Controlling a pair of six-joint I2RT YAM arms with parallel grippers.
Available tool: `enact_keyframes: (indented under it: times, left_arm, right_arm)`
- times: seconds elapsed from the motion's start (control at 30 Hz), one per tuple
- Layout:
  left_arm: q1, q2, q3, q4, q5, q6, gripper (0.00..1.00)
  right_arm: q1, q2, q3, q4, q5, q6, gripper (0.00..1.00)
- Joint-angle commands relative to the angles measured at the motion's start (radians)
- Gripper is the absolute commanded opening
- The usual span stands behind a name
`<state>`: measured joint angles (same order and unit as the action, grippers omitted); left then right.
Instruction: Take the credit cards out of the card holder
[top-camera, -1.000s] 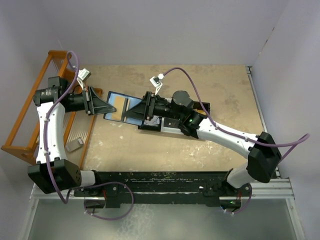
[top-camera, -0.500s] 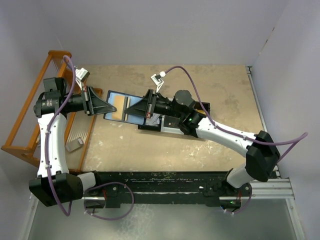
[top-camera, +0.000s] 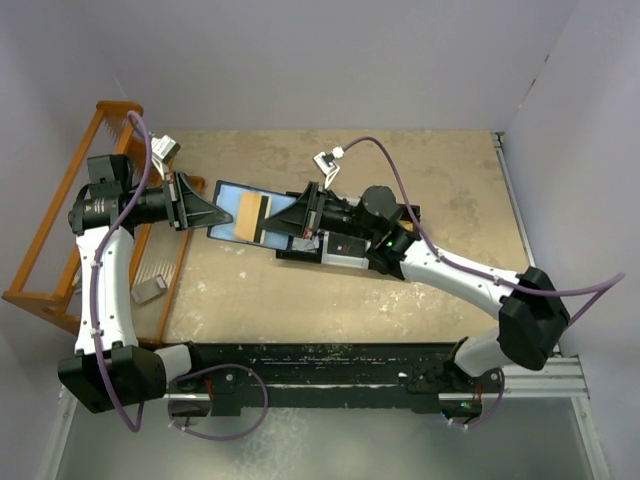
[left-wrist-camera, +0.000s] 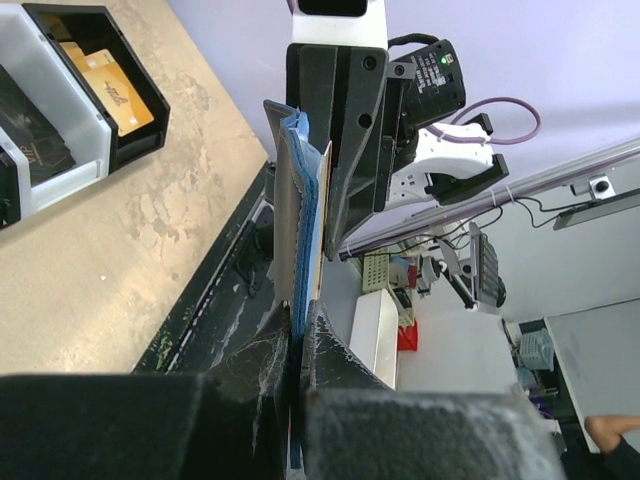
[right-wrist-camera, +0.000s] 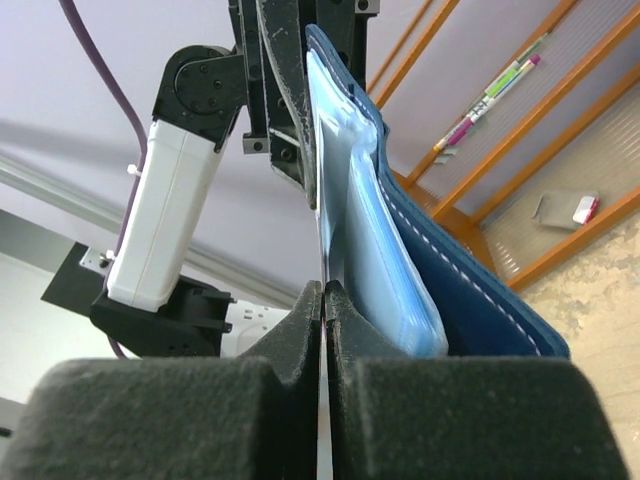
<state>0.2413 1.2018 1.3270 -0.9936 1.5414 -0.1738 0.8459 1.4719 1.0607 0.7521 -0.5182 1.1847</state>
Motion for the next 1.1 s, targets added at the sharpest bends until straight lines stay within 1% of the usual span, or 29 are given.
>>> enact_keyframes:
  times: [0.0,0.07,0.13,0.17,0.2,0.27,0.3,0.37,0.4,0.43,0.5,0.6,0.77,0.9,1.07]
  left_arm:
    - [0.007,-0.011,0.017,0.037,0.199,-0.006,0.0]
    - [0.009,-0.01,0.018,0.043,0.186,-0.005,0.0]
    - [0.009,-0.008,0.015,0.052,0.16,0.006,0.0]
    - [0.009,-0.007,0.02,0.029,0.059,0.069,0.0]
    - [0.007,0.002,0.035,-0.025,-0.014,0.138,0.0]
    - [0.006,0.043,0.09,-0.185,-0.178,0.344,0.0]
    - [0.007,0.063,0.099,-0.219,-0.245,0.393,0.0]
    - [0.006,0.099,0.099,-0.257,-0.405,0.478,0.0]
    - [0.007,0.104,0.084,-0.239,-0.445,0.483,0.0]
    - [0.005,0.106,0.069,-0.221,-0.483,0.498,0.0]
    - [0.0,0.116,0.049,-0.206,-0.519,0.519,0.0]
    - [-0.011,0.144,0.039,-0.19,-0.565,0.544,0.0]
    - [-0.087,0.2,0.017,-0.142,-0.668,0.57,0.0]
    - [-0.178,0.256,-0.027,-0.1,-0.732,0.585,0.0]
    - [-0.2,0.333,-0.051,-0.062,-0.813,0.635,0.0]
  right_arm:
    - [-0.014,-0.064,-0.035,0.078,-0.034,0.012,0.0]
    - [-0.038,-0.097,-0.061,0.057,-0.051,0.011,0.0]
    - [-0.081,-0.15,-0.105,-0.007,-0.073,-0.006,0.0]
    - [-0.182,-0.268,-0.139,-0.214,-0.093,-0.094,0.0]
    - [-0.217,-0.31,-0.144,-0.328,-0.093,-0.127,0.0]
    - [-0.297,-0.389,-0.152,-0.54,-0.089,-0.24,0.0]
    - [-0.333,-0.423,-0.149,-0.641,-0.078,-0.303,0.0]
    - [-0.393,-0.477,-0.138,-0.871,-0.018,-0.425,0.0]
    - [-0.418,-0.494,-0.135,-0.993,0.027,-0.48,0.0]
    - [-0.438,-0.507,-0.135,-1.075,0.074,-0.521,0.0]
    - [-0.472,-0.519,-0.147,-1.183,0.162,-0.585,0.0]
    - [-0.519,-0.516,-0.171,-1.252,0.254,-0.627,0.0]
    - [-0.572,-0.46,-0.175,-1.26,0.393,-0.652,0.0]
    - [-0.591,-0.391,-0.175,-1.227,0.462,-0.671,0.0]
    - [-0.605,-0.284,-0.194,-1.155,0.495,-0.677,0.0]
